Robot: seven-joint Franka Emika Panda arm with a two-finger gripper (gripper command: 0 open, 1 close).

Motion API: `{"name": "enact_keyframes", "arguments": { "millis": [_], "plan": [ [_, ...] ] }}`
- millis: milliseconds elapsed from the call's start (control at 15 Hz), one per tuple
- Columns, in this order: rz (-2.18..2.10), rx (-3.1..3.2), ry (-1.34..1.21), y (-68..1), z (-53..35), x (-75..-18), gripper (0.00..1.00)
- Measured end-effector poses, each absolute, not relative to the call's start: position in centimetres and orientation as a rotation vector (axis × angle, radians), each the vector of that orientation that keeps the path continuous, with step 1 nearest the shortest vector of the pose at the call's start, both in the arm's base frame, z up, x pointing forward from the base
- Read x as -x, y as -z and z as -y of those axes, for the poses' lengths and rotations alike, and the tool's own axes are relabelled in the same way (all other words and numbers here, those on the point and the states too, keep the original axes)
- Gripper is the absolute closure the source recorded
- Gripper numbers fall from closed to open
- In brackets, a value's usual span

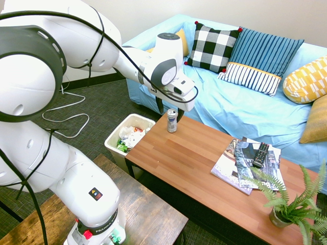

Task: Throw the can in the trash bin

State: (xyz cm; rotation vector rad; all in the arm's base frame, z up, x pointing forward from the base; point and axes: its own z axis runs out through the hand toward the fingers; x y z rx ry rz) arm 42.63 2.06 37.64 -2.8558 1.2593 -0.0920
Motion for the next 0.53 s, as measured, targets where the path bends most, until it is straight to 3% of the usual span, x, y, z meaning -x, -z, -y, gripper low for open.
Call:
{"name": "enact_keyframes", "arguments": {
  "millis": [267, 533],
  "plan": [
    [-1.26, 2.851, 0.089, -37.2, -3.2, -43.8, 0.0],
    [-1.315, 2.803, 0.148, -35.4, -7.2, -48.8, 0.0]
  ]
}}
